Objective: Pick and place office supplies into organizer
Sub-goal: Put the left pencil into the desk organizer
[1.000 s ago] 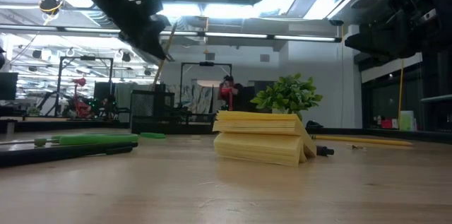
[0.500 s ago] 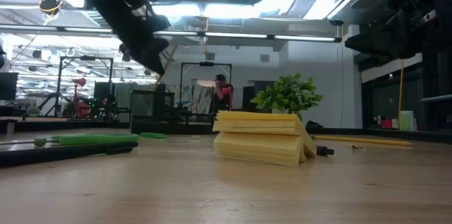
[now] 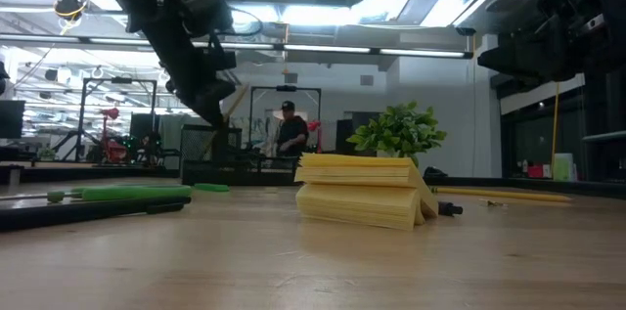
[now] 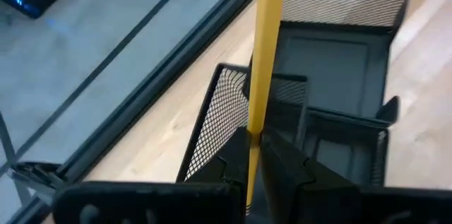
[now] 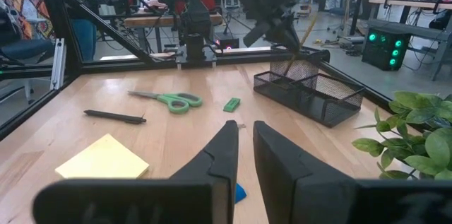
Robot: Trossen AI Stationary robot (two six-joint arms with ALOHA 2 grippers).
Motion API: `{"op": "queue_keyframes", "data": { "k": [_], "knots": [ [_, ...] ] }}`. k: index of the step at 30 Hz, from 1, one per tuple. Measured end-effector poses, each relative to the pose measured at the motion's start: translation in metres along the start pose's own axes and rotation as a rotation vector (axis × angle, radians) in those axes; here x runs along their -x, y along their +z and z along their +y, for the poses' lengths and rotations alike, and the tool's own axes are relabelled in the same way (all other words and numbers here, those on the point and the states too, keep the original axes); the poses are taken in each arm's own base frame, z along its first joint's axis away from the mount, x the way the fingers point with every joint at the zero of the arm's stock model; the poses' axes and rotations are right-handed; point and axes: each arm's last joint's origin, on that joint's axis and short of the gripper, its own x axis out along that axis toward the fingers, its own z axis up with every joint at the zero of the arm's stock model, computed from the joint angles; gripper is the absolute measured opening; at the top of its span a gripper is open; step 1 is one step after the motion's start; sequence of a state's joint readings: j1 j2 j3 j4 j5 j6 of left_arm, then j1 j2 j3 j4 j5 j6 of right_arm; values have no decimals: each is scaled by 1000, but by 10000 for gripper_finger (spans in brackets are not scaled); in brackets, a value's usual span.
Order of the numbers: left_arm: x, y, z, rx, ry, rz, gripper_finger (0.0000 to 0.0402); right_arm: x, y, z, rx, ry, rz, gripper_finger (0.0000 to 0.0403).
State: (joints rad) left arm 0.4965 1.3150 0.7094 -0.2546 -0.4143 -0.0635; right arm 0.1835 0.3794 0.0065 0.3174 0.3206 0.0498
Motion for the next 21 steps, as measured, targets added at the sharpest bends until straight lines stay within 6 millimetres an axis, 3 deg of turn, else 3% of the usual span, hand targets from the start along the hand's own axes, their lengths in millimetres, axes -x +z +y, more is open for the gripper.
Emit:
{"op": "queue_keyframes", "data": {
  "k": [6,13,21],
  "knots": [
    [-3,0,4,53,-58,14,26,0,0,0,1,0,0,48],
    [-5,0,9,84,-72,15,66,0,0,0,0,0,0,48],
    [19,14,18,49,-93,-113,104,0,0,0,0,0,0,48]
  ]
}}
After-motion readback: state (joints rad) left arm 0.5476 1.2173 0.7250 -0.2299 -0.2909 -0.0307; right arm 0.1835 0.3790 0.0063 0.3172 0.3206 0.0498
